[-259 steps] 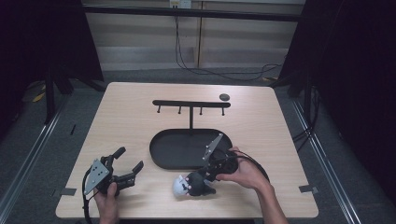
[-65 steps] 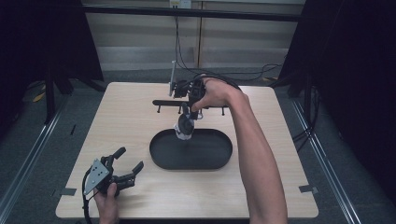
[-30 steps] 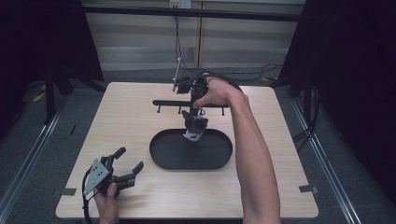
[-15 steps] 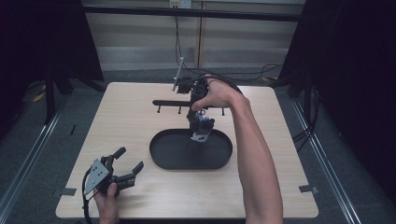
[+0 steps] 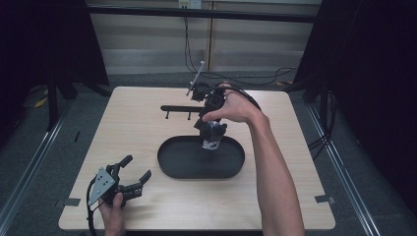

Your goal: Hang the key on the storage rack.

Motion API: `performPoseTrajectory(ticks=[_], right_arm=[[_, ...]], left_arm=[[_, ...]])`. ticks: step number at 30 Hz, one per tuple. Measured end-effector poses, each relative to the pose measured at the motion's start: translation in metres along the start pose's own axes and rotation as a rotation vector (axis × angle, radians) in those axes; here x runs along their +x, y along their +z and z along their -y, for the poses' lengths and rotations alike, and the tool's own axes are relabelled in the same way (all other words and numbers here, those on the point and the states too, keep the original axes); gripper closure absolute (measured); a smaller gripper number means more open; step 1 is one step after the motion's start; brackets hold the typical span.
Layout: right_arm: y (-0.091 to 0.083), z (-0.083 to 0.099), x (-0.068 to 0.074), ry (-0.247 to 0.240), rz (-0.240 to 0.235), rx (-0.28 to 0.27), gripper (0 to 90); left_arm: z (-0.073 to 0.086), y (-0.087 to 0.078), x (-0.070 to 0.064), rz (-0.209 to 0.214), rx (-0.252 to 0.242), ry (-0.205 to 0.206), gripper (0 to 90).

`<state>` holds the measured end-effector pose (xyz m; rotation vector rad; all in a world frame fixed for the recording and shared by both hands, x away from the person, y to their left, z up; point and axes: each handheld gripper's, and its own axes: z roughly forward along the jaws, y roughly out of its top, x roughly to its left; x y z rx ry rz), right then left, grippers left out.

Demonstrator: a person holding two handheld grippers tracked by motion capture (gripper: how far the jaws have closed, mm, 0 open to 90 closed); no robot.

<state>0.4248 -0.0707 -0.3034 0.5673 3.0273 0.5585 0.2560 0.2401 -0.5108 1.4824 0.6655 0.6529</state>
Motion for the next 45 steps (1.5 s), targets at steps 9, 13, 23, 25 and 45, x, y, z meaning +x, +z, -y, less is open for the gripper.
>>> performPoseTrajectory(ticks=[9, 13, 23, 25, 45], right_arm=[[-0.01, 0.013, 0.013, 0.034, -0.015, -0.087, 35.6], [-0.01, 0.026, 0.024, 0.052, 0.006, -0.129, 32.3], [-0.003, 0.049, 0.05, 0.049, 0.058, -0.267, 28.8], [0.0, 0.057, 0.055, 0.05, 0.085, -0.322, 28.8], [0.06, 0.15, 0.102, 0.274, 0.207, -0.673, 15.6]], left_arm=[[0.0, 0.0, 0.0, -0.001, -0.004, -0.003, 15.2], [0.0, 0.0, 0.0, -0.002, -0.004, -0.003, 15.2], [0.0, 0.0, 0.0, -0.002, 0.0, -0.002, 15.3], [0.0, 0.0, 0.0, -0.002, 0.0, -0.002, 15.2], [0.0, 0.0, 0.0, -0.002, 0.0, -0.001, 15.2]])
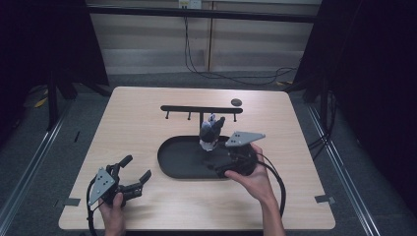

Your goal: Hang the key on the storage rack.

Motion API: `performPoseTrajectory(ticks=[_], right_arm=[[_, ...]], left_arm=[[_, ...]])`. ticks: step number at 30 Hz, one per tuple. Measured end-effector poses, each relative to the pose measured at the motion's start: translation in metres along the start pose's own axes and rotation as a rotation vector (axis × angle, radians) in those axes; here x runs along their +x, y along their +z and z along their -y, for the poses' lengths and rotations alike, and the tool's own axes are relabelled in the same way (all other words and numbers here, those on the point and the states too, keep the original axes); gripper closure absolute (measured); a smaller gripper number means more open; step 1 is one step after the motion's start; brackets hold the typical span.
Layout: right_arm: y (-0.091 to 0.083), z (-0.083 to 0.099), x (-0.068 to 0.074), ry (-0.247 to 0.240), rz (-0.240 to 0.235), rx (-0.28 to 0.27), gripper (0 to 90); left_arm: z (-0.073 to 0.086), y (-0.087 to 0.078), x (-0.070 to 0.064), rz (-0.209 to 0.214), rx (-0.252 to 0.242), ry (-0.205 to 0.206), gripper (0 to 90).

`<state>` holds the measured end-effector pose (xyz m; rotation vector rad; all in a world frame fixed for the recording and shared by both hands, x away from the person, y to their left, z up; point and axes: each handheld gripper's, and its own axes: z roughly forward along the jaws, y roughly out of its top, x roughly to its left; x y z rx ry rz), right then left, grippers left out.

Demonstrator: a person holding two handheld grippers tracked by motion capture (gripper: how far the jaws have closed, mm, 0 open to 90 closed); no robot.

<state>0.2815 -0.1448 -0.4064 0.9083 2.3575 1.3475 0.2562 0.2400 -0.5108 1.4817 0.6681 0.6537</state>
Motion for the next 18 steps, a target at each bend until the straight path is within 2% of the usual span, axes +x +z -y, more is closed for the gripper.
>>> performPoseTrajectory(ticks=[3, 4, 7, 8, 9, 10, 11, 13, 17, 18], right_arm=[[-0.004, 0.018, 0.003, 0.031, 0.027, -0.067, 13.9], [-0.004, 0.018, 0.003, 0.031, 0.027, -0.067, 13.9], [-0.006, 0.043, 0.0, 0.086, 0.084, -0.131, 13.9], [-0.006, 0.043, 0.0, 0.086, 0.084, -0.131, 13.9], [-0.008, 0.054, -0.002, 0.116, 0.128, -0.156, 14.0], [-0.008, 0.054, -0.002, 0.116, 0.128, -0.156, 14.0], [-0.01, 0.065, -0.002, 0.111, 0.191, -0.197, 13.8], [-0.011, 0.076, 0.0, 0.112, 0.265, -0.237, 13.9], [-0.009, 0.1, 0.003, 0.147, 0.407, -0.33, 14.4], [-0.008, 0.105, 0.004, 0.141, 0.438, -0.352, 14.9]], left_arm=[[0.0, 0.0, 0.0, 0.0, 0.0, 0.0, 15.2], [0.0, 0.0, 0.0, 0.0, 0.0, 0.0, 15.2], [0.0, 0.0, 0.0, 0.0, 0.0, 0.0, 15.2], [0.0, 0.0, 0.0, 0.0, 0.0, -0.001, 15.2], [0.0, 0.0, 0.0, 0.0, 0.0, 0.0, 15.2], [0.0, 0.0, 0.0, 0.0, 0.0, 0.0, 15.2], [0.0, 0.0, 0.0, 0.0, 0.0, -0.001, 15.3], [0.0, 0.0, 0.0, 0.0, 0.0, -0.001, 15.2], [0.0, 0.0, 0.0, 0.0, 0.0, 0.0, 15.2], [0.0, 0.0, 0.0, 0.0, 0.0, 0.0, 15.3]])
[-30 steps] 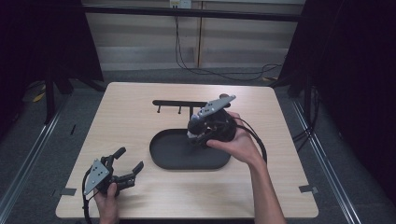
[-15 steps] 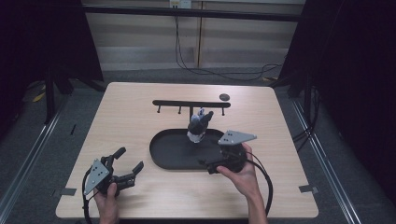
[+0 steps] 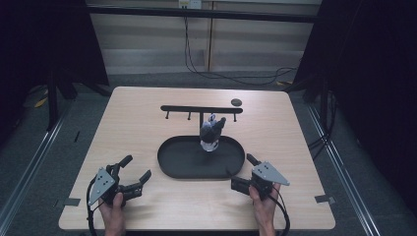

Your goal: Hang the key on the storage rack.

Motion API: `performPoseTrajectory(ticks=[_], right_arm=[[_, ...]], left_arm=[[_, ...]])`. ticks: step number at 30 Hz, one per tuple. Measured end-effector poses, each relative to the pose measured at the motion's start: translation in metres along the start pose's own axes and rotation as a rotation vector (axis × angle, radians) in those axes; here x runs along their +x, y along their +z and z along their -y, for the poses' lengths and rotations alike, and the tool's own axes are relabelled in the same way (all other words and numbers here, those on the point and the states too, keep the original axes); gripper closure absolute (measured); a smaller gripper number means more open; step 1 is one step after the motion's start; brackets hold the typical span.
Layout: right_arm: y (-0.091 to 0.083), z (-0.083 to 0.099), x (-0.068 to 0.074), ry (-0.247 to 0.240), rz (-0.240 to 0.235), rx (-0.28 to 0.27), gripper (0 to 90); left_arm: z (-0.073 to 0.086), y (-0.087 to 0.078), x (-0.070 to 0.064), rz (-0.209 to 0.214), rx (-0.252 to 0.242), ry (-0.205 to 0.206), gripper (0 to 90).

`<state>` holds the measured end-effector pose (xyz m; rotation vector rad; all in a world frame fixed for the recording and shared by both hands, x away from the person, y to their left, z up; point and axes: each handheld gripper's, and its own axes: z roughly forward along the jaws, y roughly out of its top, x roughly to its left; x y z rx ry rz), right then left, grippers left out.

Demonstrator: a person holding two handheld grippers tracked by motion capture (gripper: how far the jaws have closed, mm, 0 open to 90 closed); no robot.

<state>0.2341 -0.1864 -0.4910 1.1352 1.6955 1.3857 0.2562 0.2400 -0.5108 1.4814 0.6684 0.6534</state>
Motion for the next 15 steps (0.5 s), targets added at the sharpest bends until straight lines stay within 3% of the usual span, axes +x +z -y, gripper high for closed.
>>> performPoseTrajectory(ticks=[2, 5, 6, 8, 9, 10, 11, 14, 15], right_arm=[[-0.003, 0.008, 0.001, -0.031, 0.031, -0.042, 15.2], [-0.007, 0.019, 0.001, -0.002, 0.037, -0.086, 15.2], [-0.01, 0.02, 0.002, -0.008, 0.052, -0.124, 14.7], [-0.012, 0.022, 0.002, -0.012, 0.036, -0.149, 13.9], [-0.016, 0.024, 0.002, -0.01, 0.027, -0.197, 13.8], [-0.016, 0.024, 0.002, -0.01, 0.027, -0.197, 13.8], [-0.02, 0.026, 0.001, -0.01, 0.029, -0.23, 13.2], [-0.02, 0.026, 0.002, -0.019, 0.019, -0.231, 13.1], [-0.019, 0.025, 0.001, -0.002, 0.041, -0.212, 13.1]], left_arm=[[0.0, 0.0, 0.0, 0.0, 0.002, 0.002, 15.3], [0.0, 0.0, 0.0, 0.0, 0.0, 0.001, 15.3], [0.0, 0.0, 0.0, 0.0, 0.0, 0.0, 15.3], [0.0, 0.0, 0.0, 0.001, 0.0, 0.001, 15.3], [0.0, 0.0, 0.0, 0.001, 0.0, 0.0, 15.3], [0.0, 0.0, 0.0, 0.001, 0.0, 0.0, 15.3], [0.0, 0.0, 0.0, 0.0, 0.0, 0.001, 15.3], [0.0, 0.0, 0.0, 0.0, 0.0, -0.002, 15.3], [0.0, 0.0, 0.0, 0.0, 0.0, -0.002, 15.3]])
